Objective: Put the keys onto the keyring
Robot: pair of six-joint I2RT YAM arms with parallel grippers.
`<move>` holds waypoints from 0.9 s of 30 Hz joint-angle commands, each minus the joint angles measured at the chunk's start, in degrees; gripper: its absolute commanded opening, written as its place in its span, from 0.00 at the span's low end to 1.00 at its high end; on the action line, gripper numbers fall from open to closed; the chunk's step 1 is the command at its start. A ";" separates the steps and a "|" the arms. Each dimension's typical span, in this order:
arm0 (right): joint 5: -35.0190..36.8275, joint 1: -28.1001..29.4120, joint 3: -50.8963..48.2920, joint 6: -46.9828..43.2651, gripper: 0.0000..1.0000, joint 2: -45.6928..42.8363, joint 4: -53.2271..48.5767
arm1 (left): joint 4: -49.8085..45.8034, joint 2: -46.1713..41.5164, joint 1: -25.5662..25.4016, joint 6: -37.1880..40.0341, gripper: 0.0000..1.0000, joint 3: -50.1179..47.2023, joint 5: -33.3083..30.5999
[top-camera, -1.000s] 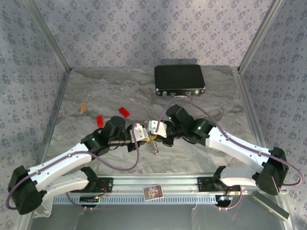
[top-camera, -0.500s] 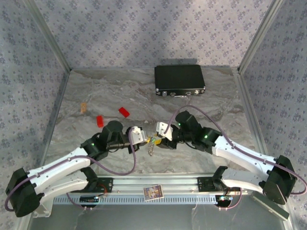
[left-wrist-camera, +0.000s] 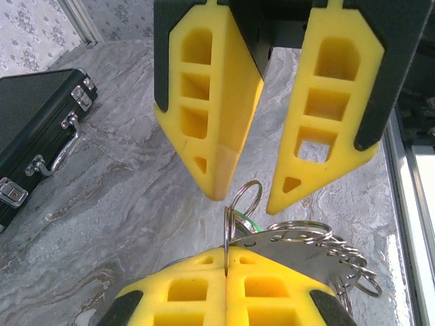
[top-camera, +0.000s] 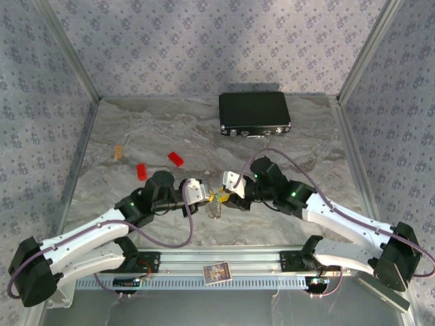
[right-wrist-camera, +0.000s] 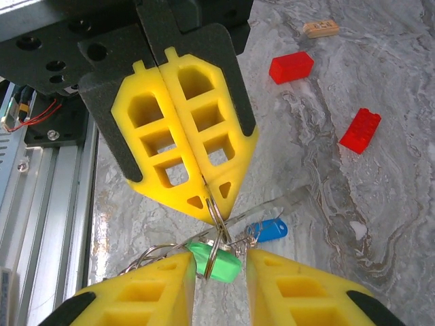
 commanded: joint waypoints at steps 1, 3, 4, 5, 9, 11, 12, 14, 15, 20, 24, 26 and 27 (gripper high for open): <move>0.85 -0.23 0.84 0.65 0.27 -1.43 -1.31 | 2.26 -0.04 -0.26 -0.32 0.00 0.30 1.35; 0.88 -0.15 0.86 0.62 0.25 -1.38 -1.38 | 2.35 -0.02 -0.28 -0.32 0.00 0.31 1.46; 0.86 -0.14 0.86 0.62 0.24 -1.26 -1.37 | 2.23 -0.06 -0.28 -0.32 0.00 0.35 1.51; 0.85 -0.14 0.94 0.68 0.22 -1.08 -1.31 | 2.31 -0.03 -0.28 -0.32 0.00 0.39 1.52; 0.81 -0.02 1.30 0.63 0.17 -0.47 -1.11 | 2.22 -0.04 -0.33 -0.23 0.00 0.39 1.69; 1.01 -0.04 1.40 0.59 0.12 -0.13 -1.15 | 2.22 -0.10 -0.32 -0.23 0.00 0.39 1.70; 1.10 -0.05 1.46 0.61 0.10 0.01 -1.15 | 2.27 -0.13 -0.31 -0.23 0.00 0.32 1.74; 2.05 -0.05 1.21 0.40 0.04 0.43 -1.38 | 2.88 -0.26 -0.28 -0.30 0.00 0.14 2.17; 2.49 -0.06 1.08 0.28 0.03 0.84 -1.62 | 3.42 -0.35 -0.29 -0.32 0.00 0.04 2.50; 1.19 0.29 2.14 -0.16 0.00 3.91 -3.48 | 5.03 -0.32 -0.28 -0.41 0.00 -0.23 3.47; 1.19 0.48 1.92 -0.26 0.07 2.69 -2.52 | 5.27 -0.76 -0.29 -0.10 0.00 -0.65 2.62; 1.93 0.40 0.93 -0.39 0.22 1.39 -1.40 | 5.39 -0.92 -0.30 0.03 0.00 -0.79 2.43; 2.16 0.41 0.49 -0.41 0.27 0.79 -0.76 | 5.38 -0.92 -0.29 0.03 0.00 -0.79 2.57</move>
